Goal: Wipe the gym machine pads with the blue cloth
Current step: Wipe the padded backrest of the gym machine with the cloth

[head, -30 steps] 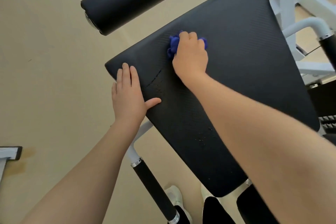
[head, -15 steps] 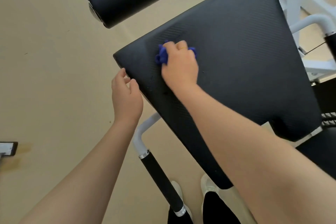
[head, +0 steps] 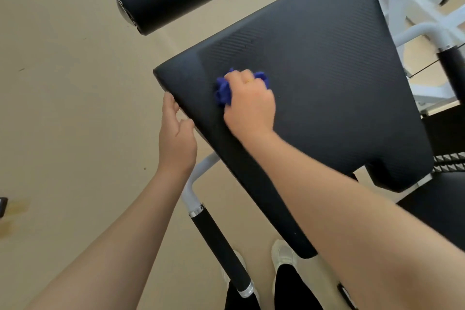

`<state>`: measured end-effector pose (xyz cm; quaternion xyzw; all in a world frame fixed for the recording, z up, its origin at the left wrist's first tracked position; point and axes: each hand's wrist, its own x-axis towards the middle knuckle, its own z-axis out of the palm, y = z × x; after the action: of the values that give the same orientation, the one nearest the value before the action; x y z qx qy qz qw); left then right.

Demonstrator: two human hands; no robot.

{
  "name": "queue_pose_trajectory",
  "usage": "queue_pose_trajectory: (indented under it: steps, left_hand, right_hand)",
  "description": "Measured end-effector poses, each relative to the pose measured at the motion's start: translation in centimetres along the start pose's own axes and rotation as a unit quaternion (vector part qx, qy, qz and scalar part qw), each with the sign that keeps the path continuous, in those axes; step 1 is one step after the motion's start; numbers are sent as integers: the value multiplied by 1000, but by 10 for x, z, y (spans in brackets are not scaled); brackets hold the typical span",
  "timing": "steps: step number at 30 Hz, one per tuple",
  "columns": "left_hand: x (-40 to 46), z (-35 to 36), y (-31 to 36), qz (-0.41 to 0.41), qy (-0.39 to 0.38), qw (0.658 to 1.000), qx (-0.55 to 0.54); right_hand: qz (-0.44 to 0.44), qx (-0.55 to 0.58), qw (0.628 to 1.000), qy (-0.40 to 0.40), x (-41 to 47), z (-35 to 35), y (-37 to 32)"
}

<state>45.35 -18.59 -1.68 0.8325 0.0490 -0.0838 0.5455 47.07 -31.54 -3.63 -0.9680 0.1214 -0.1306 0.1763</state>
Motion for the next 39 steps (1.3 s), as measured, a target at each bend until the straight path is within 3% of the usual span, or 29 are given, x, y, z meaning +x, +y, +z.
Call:
queue_pose_trajectory:
  steps: [3,7,8,11,12,14,18,21,23,25,27,29,32,36,39]
  left_hand:
    - [2,-2,-3,-21,-21,998,-48]
    - [-4,8,4,-18,-24,999,30]
    - [-5,12,6,-19,-21,999,32]
    - [-6,15,5,-12,-31,999,43]
    - [-7,16,2,-10,-33,997,67]
    - [-10,17,-4,-2,-26,991,129]
    - [-21,22,-14,-2,-34,978,207]
    - [-28,21,-18,-1,-55,961,271]
    - [-28,23,-18,22,-56,948,311]
    - [-31,25,-20,37,-61,940,334]
    - [-36,31,-22,42,-68,942,327]
    - [-42,38,-22,31,-70,950,302]
    - [-46,45,-19,11,-59,964,259]
    - [-45,52,-14,0,-34,971,238]
    - [-45,56,-16,-7,-40,964,263]
  right_hand:
    - [-115,50,991,-39,-37,10,-13]
    - [-215,40,969,-114,-23,-10,13]
    - [-183,17,978,-96,-11,-12,24]
    - [32,31,999,-18,9,-16,53]
    - [57,33,998,2,4,-14,51]
    - [4,30,1000,6,-18,-6,34]
    - [-207,6,977,-59,-83,4,21]
    - [-259,-34,960,-95,-81,-9,36]
    - [-207,-101,972,-40,-62,-15,51]
    - [-93,-124,988,8,-47,-20,74]
    - [39,-102,994,-2,-40,-23,93]
    - [88,-67,994,-7,-44,-20,91]
    - [-15,-70,997,11,-79,-10,68]
    - [-202,-59,972,-104,-146,-13,65]
    - [-230,-75,961,-131,-129,-14,89]
